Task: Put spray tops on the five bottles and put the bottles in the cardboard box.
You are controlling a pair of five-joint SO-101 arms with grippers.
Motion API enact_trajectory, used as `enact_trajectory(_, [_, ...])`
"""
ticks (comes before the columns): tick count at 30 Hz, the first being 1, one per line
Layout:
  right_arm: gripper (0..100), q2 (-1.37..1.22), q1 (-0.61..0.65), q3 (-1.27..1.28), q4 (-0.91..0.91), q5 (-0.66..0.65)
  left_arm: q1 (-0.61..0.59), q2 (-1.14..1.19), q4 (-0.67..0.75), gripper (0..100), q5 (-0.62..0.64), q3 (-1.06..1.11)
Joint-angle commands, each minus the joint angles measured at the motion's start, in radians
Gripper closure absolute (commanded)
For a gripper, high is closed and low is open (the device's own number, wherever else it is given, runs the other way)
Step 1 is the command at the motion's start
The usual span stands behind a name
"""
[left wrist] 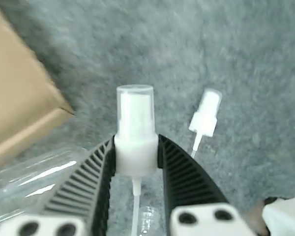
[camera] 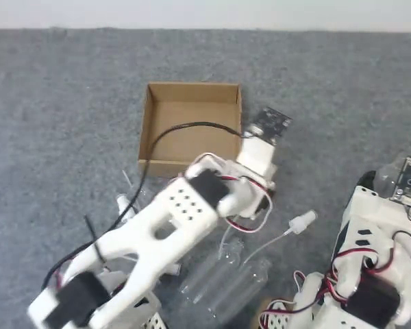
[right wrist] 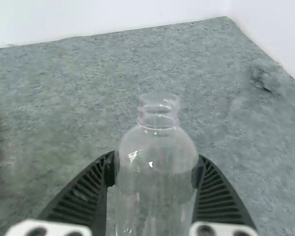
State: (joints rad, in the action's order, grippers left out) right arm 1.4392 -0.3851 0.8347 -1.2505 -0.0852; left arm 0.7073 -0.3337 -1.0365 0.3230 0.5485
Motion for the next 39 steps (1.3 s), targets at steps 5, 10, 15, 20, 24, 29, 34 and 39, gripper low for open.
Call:
enact_trajectory(5, [88.7,0.010,0.150,0.023,0.021,0.011,-0.078,-0.301,-0.002,99,-0.006,0.058])
enact_trajectory(10, [88.7,0.010,0.240,0.026,0.019,0.014,-0.155,-0.468,0.000,99,-0.005,0.108])
enact_trajectory(15, [88.7,0.010,0.340,0.026,0.021,0.058,-0.239,-0.615,0.000,99,-0.002,0.154])
enact_trajectory(20, [88.7,-0.001,0.447,0.026,0.028,0.152,-0.315,-0.740,0.000,99,-0.002,0.193])
enact_trajectory(24, [88.7,0.007,0.567,0.051,0.039,0.157,-0.358,-0.830,0.000,99,-0.002,0.223])
enact_trajectory(29, [88.7,0.008,0.699,0.152,0.147,0.152,-0.410,-0.928,0.002,99,0.000,0.259])
enact_trajectory(34, [88.7,0.008,0.776,0.209,0.211,0.150,-0.460,-1.020,0.023,99,0.002,0.297])
enact_trajectory(39, [88.7,0.008,0.860,0.278,0.286,0.150,-0.502,-1.125,0.064,99,0.003,0.360])
